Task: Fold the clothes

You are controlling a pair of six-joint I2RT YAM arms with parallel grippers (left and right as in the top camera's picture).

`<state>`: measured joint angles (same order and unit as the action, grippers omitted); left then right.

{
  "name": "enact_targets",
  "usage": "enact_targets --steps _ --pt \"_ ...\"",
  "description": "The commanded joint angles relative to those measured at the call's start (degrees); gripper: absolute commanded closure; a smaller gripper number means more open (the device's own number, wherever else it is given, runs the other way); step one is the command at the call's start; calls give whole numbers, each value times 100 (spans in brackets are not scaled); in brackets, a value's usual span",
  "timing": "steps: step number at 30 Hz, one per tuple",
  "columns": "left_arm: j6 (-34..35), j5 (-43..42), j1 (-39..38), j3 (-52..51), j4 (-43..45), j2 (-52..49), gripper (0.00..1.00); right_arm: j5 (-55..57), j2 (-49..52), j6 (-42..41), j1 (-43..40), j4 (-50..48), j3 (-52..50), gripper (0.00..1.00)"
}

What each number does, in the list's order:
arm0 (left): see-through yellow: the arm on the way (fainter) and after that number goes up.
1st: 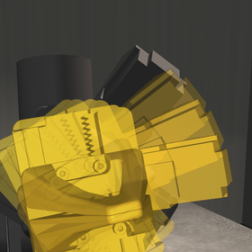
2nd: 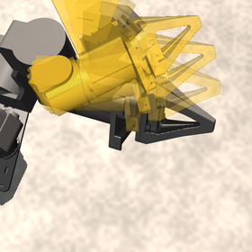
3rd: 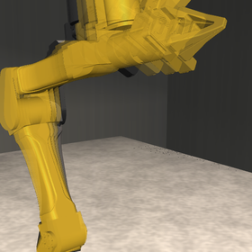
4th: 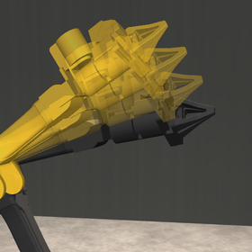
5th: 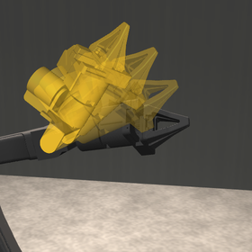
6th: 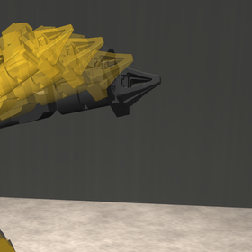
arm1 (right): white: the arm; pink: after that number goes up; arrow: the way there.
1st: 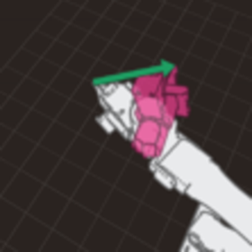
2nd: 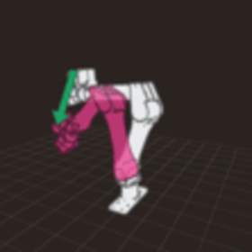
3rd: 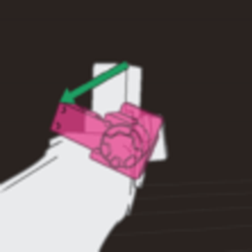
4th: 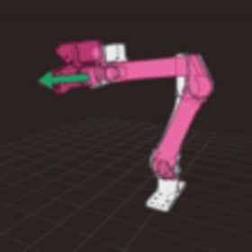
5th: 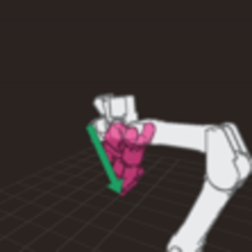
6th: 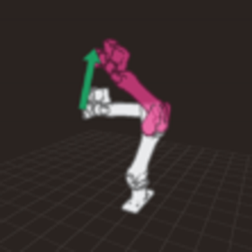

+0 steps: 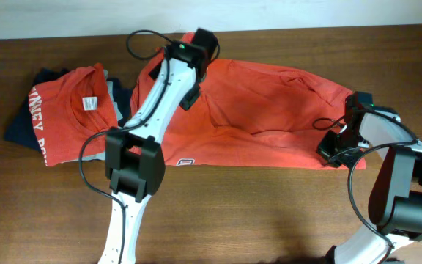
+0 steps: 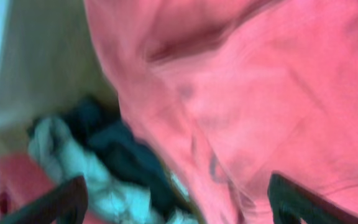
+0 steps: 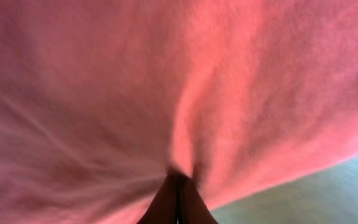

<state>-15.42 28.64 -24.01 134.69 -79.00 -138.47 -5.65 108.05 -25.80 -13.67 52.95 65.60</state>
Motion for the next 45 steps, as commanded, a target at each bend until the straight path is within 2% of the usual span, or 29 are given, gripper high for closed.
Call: enact_targets --steps 1,3,7,10,13,15,18,23,24,25,26,29,33,38,41,45 --pt "907 -817 164 503 -621 225 9 354 26 295 -28 175 326 95" --pt "1185 -1036 291 551 -1119 313 11 127 -107 610 -28 264 632 95" --pt "1628 -1322 767 501 -1773 437 37 -219 -227 1213 -26 675 1523 90" --pt "1622 -1980 1167 490 -1775 739 38 -254 -227 1493 -28 999 2103 90" --pt "1624 -2181 1561 422 -1773 1285 37 -275 -227 1510 -59 1191 2656 87" --pt "1624 -2138 1840 282 -1773 1676 31 -337 -227 1508 -105 1202 2942 82" --pt "1526 -2411 2302 -11 -1770 2070 21 -610 -227 1585 -221 1071 3222 65" --pt "345 -4647 2730 -173 -1119 2037 14 -1054 -138 1655 -409 291 3261 49" --pt "310 -4809 2728 -208 -809 2015 13 -1075 -90 1641 -431 153 3261 49" --pt "310 -4865 2699 -245 -522 1998 6 -1104 -52 1633 -446 17 3261 49" --pt "315 -4887 2653 -271 -221 1965 3 -1121 20 1633 -470 -114 3265 49" --pt "315 -4883 2444 -271 579 1779 1 -1392 168 1633 -531 -380 3272 48" --pt "378 -4881 2181 -271 1137 1394 1 -1641 387 1609 -553 -765 3272 48" --pt "581 -4883 1998 -271 1379 848 2 -1775 787 1224 -546 -1244 3272 48" --pt "612 -4881 1910 -271 1178 612 6 -1971 1156 772 -542 -1405 3272 48" --pt "610 -4870 1864 -271 1032 549 6 -1969 1585 219 -542 -1373 3270 44"
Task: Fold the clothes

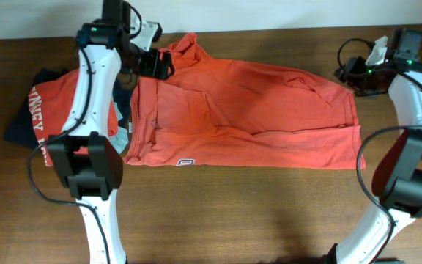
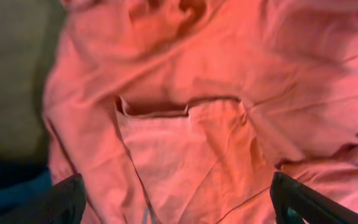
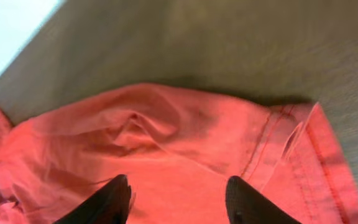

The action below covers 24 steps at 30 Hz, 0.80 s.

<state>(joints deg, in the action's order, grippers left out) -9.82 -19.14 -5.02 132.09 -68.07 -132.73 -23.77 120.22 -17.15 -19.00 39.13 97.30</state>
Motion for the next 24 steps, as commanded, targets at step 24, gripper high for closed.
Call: enact_targets --steps 24 --pt "46 247 -35 -11 -68 -35 4 -1296 1130 -1652 208 431 103 29"
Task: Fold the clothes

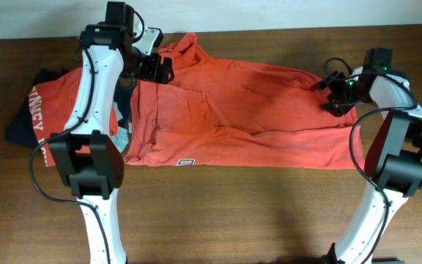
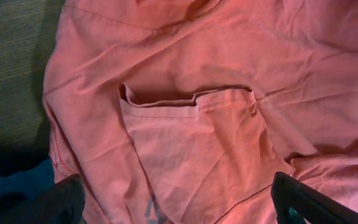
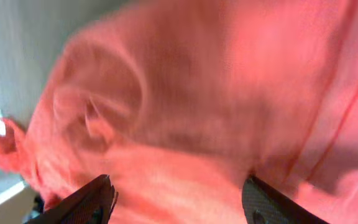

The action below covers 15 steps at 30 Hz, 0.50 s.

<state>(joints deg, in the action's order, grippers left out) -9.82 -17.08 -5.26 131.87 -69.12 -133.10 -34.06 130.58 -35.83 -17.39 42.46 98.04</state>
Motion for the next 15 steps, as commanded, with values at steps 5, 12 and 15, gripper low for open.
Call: enact_targets --steps 5,12,15 --pt "48 39 -11 11 52 2 4 796 94 173 50 131 2 28" --pt "50 37 -11 11 39 2 4 1316 94 83 39 -608 -15 34" --pt "50 39 -11 11 4 2 4 1261 94 -57 39 -763 -11 40"
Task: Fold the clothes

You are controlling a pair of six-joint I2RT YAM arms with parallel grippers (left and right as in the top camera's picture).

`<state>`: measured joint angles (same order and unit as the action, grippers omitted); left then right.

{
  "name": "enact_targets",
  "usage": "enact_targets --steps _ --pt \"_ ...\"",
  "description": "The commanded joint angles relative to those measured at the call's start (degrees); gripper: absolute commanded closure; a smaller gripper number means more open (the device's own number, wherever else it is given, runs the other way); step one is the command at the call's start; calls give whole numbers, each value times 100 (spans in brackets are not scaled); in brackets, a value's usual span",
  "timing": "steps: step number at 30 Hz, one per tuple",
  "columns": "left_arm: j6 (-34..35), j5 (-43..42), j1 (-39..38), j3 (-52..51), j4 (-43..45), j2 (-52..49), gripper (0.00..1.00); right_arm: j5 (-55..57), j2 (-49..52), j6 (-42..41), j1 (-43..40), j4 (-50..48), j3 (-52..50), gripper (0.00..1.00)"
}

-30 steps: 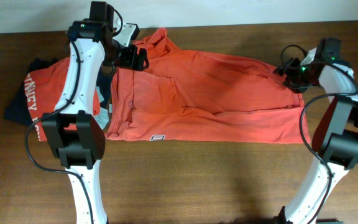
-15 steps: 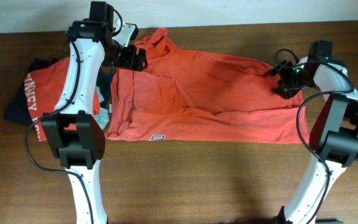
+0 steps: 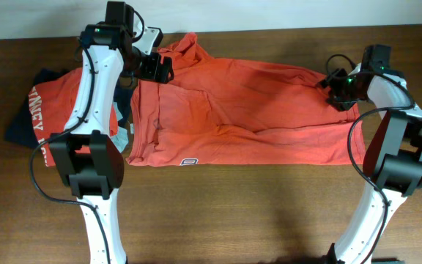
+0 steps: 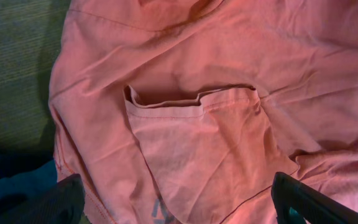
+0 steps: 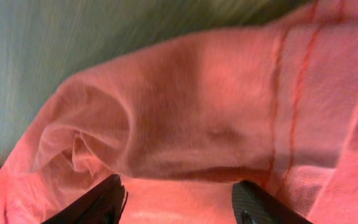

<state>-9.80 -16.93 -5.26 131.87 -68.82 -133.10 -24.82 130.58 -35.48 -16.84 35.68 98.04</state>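
Observation:
An orange garment [image 3: 247,117] with a pocket [image 4: 191,102] lies spread flat across the middle of the table. My left gripper [image 3: 156,67] hovers open over its far left corner. The left wrist view shows the pocket between its two dark fingers [image 4: 64,199], with nothing held. My right gripper [image 3: 337,92] is open low over the far right corner. There a rumpled fold and the stitched hem [image 5: 291,93] lie just ahead of its fingers [image 5: 98,202].
A heap of other clothes sits at the left: an orange T-shirt with white lettering [image 3: 64,114] on top of a navy garment [image 3: 19,128] and a pale one [image 3: 119,132]. Bare wooden table [image 3: 233,213] runs along the front.
My right gripper has shifted slightly over the far right corner, and the hem now shows closer in its view. The left gripper and the garment have barely moved.
At first my right gripper was shut on the garment's near right edge, and the left hung open over its far middle. Then both were open, the left by the far left corner and the right beyond the far right corner. The right gripper now sits over that corner.

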Motion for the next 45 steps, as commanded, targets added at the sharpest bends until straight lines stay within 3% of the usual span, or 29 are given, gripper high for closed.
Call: enact_targets --steps 1,12,19,21,24,36,45 --pt "48 24 -11 11 -46 2 4 203 94 -101 -17 -114 7 41" --pt "48 24 -11 11 -46 2 4 295 94 -81 -251 -610 28 41" --pt "46 24 -11 11 -39 2 4 -59 94 -101 -380 -566 28 56" --pt "48 24 -11 11 -33 2 4 -66 94 -101 -376 -337 28 55" --pt "48 24 -11 11 -37 2 4 -63 94 -37 -385 33 28 43" --pt "46 24 -11 11 -39 2 4 -577 94 678 -761 925 28 43" --pt "48 22 -11 11 -22 2 4 -555 94 608 -588 505 26 43"
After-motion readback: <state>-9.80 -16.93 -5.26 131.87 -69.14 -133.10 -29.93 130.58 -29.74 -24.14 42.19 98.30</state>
